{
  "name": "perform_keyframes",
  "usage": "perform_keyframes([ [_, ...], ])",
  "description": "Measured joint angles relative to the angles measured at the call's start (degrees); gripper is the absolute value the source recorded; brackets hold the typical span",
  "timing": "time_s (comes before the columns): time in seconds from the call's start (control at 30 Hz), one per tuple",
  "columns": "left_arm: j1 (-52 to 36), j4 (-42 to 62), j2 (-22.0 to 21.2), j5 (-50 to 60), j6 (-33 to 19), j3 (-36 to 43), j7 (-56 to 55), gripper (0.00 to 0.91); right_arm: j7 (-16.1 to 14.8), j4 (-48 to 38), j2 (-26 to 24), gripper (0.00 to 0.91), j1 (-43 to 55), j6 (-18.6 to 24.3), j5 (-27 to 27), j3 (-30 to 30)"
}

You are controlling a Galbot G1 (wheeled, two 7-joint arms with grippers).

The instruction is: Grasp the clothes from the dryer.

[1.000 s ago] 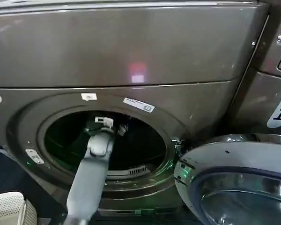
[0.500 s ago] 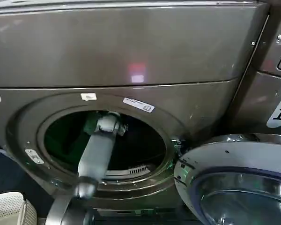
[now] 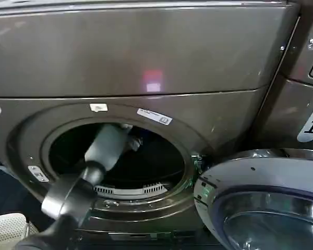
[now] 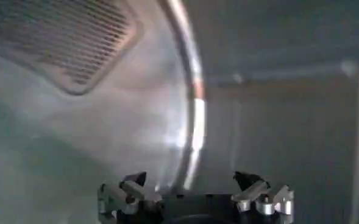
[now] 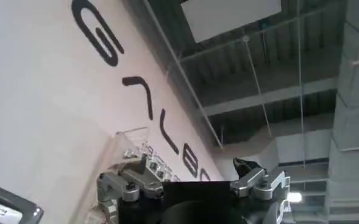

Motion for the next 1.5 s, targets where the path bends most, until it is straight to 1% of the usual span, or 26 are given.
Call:
perform_keyframes([
  [0.27,-1.9,2.7,-0.1,4.8,-0.9,8.4,3.4,0.907,-0.2,-0.6,-0.1,0.907,-0.4,0.2,0.0,0.4],
  [0.5,-3.8,5.1,-0.9,8.5,-1.0,13.1,4.7,0.907,-0.2,-0.2,-0.1,0.907,0.4,0.2,-0.3,-0.4],
  [0.77,-4.4,7.7,-2.2,10.4,-0.7,17.8,4.8,0.907,-0.4,-0.5,0.2,0.907,1.1,0.3,-0.6,-1.1],
  [1.03,-3.4,9.6,-2.5,10.3,-0.5,19.5,3.9,0.907,-0.4,-0.6,-0.1,0.907,1.5,0.4,-1.1,-1.7],
  [1.33,-2.3,9.9,-3.1,7.8,-0.3,18.7,1.9,0.907,-0.5,-0.2,0.0,0.907,1.8,0.5,-1.3,-2.4],
  [1.37,-2.1,10.0,-3.2,7.5,-0.3,18.6,1.7,0.830,-0.5,-0.3,0.0,0.907,1.8,0.5,-1.3,-2.4],
  [1.43,-1.7,10.1,-3.3,7.0,-0.3,18.6,1.5,0.205,-0.6,-0.5,0.0,0.907,1.8,0.7,-1.4,-2.4],
  [1.47,-1.7,10.1,-3.3,6.7,-0.3,18.6,1.4,0.125,-0.6,-0.6,0.1,0.907,1.8,0.7,-1.4,-2.3],
  [1.5,-1.6,10.2,-3.3,6.4,-0.3,18.6,1.4,0.000,-0.7,-0.7,0.1,0.907,1.8,0.7,-1.4,-2.3],
])
